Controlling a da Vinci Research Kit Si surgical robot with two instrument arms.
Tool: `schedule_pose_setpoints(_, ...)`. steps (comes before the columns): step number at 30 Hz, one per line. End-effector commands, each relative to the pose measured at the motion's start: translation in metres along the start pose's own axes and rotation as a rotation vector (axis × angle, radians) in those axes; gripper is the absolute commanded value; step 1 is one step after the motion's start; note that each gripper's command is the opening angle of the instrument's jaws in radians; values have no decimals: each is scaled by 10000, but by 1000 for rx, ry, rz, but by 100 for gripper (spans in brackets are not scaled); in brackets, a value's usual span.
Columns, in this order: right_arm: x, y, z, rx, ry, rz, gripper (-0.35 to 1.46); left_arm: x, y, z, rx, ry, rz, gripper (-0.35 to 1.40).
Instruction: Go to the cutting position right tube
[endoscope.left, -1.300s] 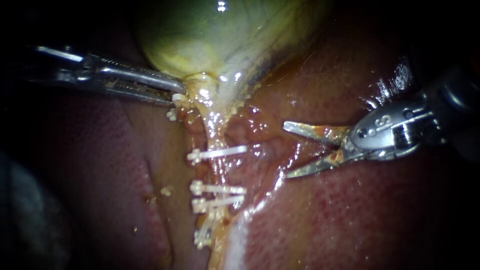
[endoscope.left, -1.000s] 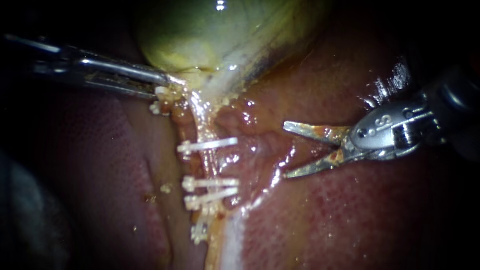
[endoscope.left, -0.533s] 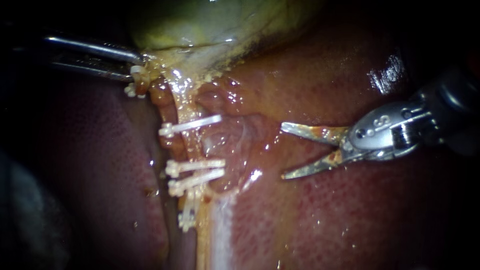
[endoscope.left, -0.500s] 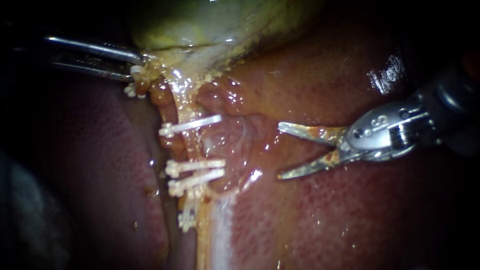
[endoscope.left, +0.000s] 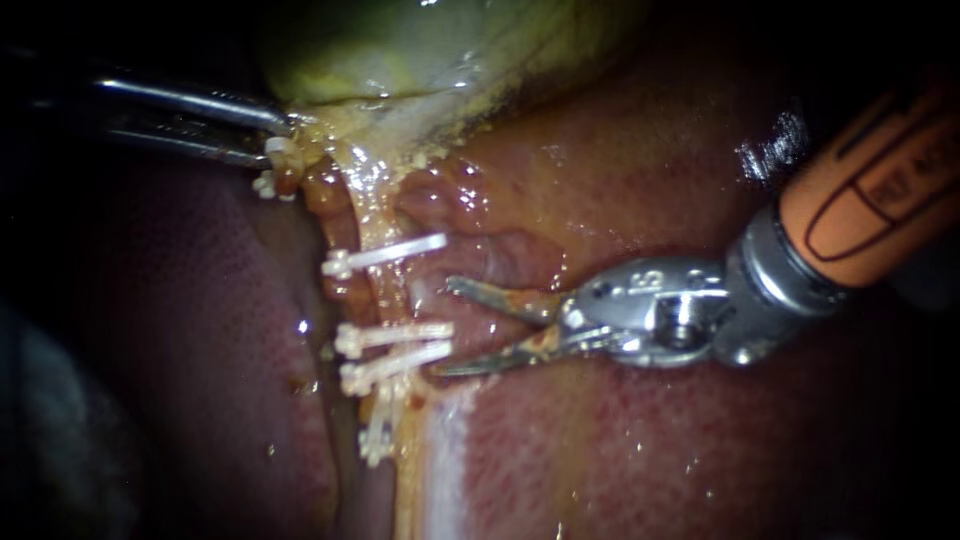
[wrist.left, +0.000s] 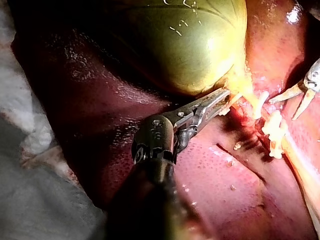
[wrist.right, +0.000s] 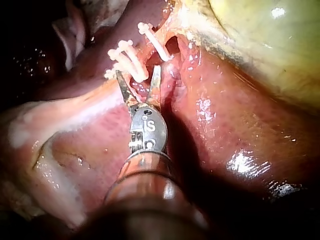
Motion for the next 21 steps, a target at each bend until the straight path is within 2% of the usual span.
schedule_pose_setpoints(1, 0, 2, 3, 7, 0, 10, 131, 0, 0, 0, 1, 0, 0, -35)
schedule_pose_setpoints(8, 3, 14, 22, 38, 18, 40, 131, -1, 1, 1, 2, 1, 0, -35)
schedule_pose_setpoints(13, 6, 17, 27, 66, 38, 51, 131, -1, 0, 1, 2, 1, 0, -35)
schedule_pose_setpoints(21, 14, 17, 32, 160, 105, 73, 131, -1, 0, 1, 3, 1, 0, -35)
